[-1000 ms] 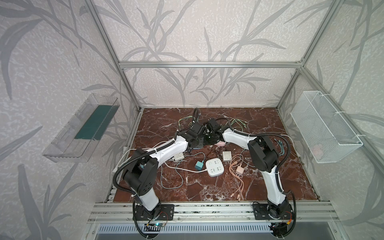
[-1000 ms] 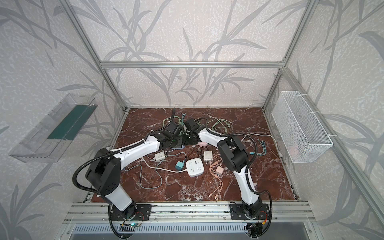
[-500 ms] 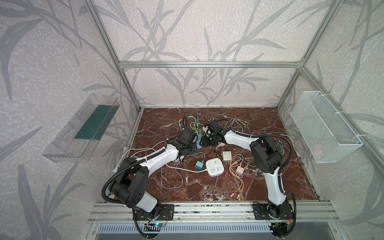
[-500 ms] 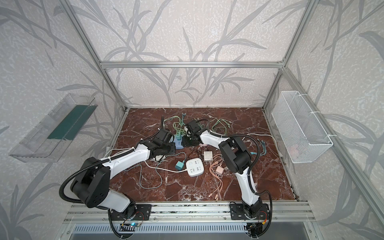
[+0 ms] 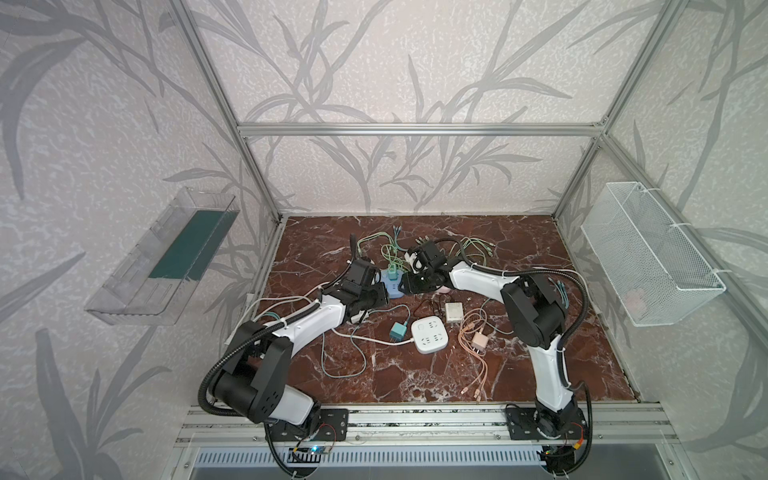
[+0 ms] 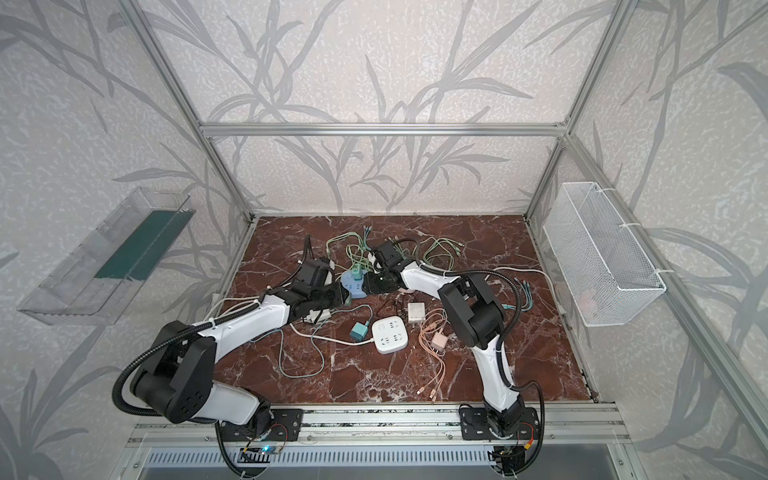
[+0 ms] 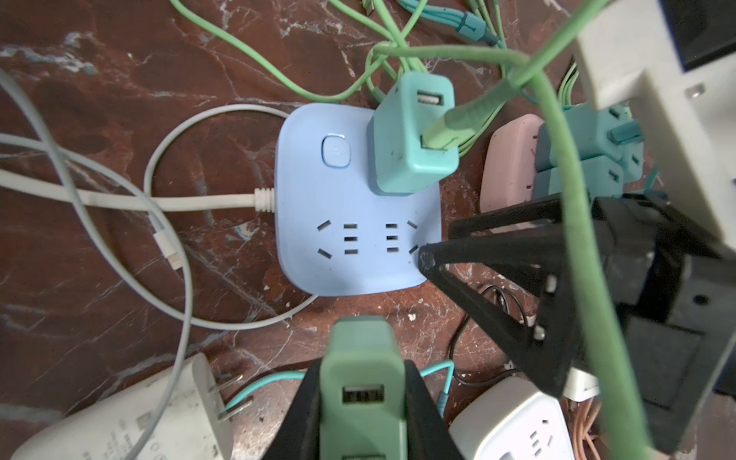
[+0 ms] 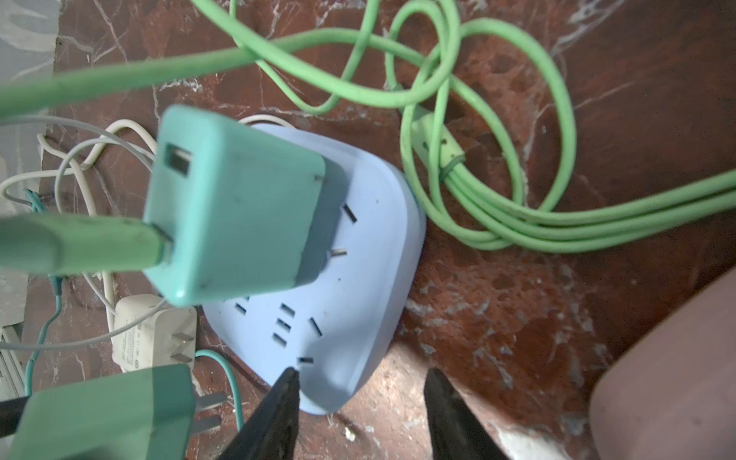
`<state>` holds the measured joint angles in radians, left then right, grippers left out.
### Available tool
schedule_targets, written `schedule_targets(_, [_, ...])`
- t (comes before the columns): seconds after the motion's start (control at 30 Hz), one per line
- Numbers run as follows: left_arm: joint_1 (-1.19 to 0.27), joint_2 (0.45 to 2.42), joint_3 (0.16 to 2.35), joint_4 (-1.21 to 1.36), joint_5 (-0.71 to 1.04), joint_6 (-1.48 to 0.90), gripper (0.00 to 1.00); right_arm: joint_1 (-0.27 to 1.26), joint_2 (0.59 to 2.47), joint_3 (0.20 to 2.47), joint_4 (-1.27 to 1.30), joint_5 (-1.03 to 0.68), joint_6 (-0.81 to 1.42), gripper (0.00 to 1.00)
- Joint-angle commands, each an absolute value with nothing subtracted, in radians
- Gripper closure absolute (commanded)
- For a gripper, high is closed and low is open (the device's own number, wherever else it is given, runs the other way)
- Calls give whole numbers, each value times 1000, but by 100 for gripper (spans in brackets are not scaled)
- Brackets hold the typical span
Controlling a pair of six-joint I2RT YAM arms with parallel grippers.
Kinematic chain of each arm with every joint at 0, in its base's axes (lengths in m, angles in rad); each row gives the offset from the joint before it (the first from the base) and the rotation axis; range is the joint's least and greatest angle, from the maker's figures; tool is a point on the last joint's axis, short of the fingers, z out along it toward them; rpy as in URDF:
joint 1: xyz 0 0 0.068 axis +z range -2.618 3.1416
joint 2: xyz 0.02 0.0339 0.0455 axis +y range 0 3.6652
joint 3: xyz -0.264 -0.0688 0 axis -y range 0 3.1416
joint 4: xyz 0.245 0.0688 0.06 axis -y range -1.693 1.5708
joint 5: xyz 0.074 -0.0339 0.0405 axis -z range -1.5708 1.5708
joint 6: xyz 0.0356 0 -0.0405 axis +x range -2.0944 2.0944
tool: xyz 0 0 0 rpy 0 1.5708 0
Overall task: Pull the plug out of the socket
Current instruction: 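Pull the light-green charger out of the blue strip with the left gripper, then lower the light-green charger onto the table and open the left gripper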
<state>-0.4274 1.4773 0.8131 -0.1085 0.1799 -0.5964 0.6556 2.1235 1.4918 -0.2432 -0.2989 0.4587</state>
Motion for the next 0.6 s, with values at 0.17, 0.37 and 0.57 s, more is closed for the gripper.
schedule_targets(0.17, [-388, 1516, 797, -12, 305, -603, 79, 660, 2068, 1482, -246, -310, 437, 48])
schedule_targets(0.37, [-393, 1508, 808, -45, 331, -541, 76, 660, 2065, 1477, -250, -302, 434, 48])
schedule_targets(0.57, [-427, 1516, 862, -155, 245, -476, 74, 660, 2069, 1480, -247, -305, 439, 48])
